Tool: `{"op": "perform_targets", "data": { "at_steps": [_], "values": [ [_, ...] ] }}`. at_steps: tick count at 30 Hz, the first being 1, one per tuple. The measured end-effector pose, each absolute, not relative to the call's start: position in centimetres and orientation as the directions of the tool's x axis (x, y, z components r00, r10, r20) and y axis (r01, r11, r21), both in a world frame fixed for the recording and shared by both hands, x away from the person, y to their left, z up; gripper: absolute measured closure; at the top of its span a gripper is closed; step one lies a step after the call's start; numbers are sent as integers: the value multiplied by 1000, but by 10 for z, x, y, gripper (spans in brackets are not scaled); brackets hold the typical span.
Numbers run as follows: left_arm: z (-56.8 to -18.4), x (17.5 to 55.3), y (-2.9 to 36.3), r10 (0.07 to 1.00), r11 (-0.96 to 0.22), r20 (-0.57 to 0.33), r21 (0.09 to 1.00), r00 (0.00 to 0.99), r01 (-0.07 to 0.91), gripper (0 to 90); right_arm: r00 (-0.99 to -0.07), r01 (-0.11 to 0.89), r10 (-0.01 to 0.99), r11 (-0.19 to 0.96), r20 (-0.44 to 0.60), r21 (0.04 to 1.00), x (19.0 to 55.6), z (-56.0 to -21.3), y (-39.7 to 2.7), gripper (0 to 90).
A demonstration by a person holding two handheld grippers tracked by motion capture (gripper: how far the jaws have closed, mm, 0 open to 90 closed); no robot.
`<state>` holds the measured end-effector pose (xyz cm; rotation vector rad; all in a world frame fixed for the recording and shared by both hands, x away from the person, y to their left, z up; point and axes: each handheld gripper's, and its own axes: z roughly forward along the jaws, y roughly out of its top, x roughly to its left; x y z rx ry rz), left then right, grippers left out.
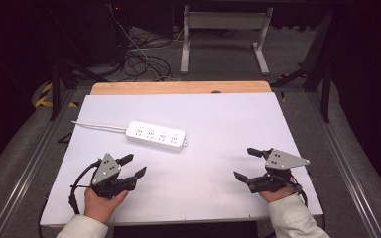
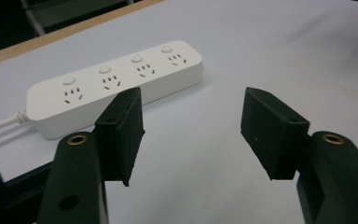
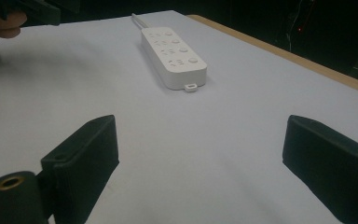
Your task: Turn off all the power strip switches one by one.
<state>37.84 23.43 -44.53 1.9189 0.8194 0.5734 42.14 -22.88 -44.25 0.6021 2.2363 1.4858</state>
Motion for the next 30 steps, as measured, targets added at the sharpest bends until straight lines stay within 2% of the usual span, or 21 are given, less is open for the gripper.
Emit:
{"op": "perform_targets", "data": {
  "at_steps": [7, 10, 12, 15, 20, 23, 30],
  "values": [
    [-442, 380, 232, 731, -357, 54, 879, 680, 315, 450, -835, 139, 544, 350, -80, 927, 421, -443, -229, 118],
    [-440, 379, 231, 754, -371, 83, 872, 652, 319, 463, -836, 140, 543, 348, -78, 927, 421, -443, -228, 119],
    [-439, 380, 232, 752, -371, 81, 873, 655, 318, 511, -837, 140, 542, 351, -79, 926, 422, -443, -227, 119],
    [-439, 381, 233, 748, -378, 80, 868, 659, 323, 532, -837, 139, 542, 353, -81, 925, 422, -443, -227, 120],
    [-433, 383, 231, 753, -390, 69, 848, 655, 359, 566, -837, 140, 541, 355, -81, 924, 422, -443, -227, 124],
    [-425, 389, 231, 746, -376, 24, 840, 665, 392, 580, -839, 139, 538, 359, -83, 923, 421, -444, -226, 124],
    [-413, 398, 226, 732, -376, 12, 841, 681, 390, 612, -839, 145, 539, 360, -79, 922, 421, -444, -226, 125]
  ]
}}
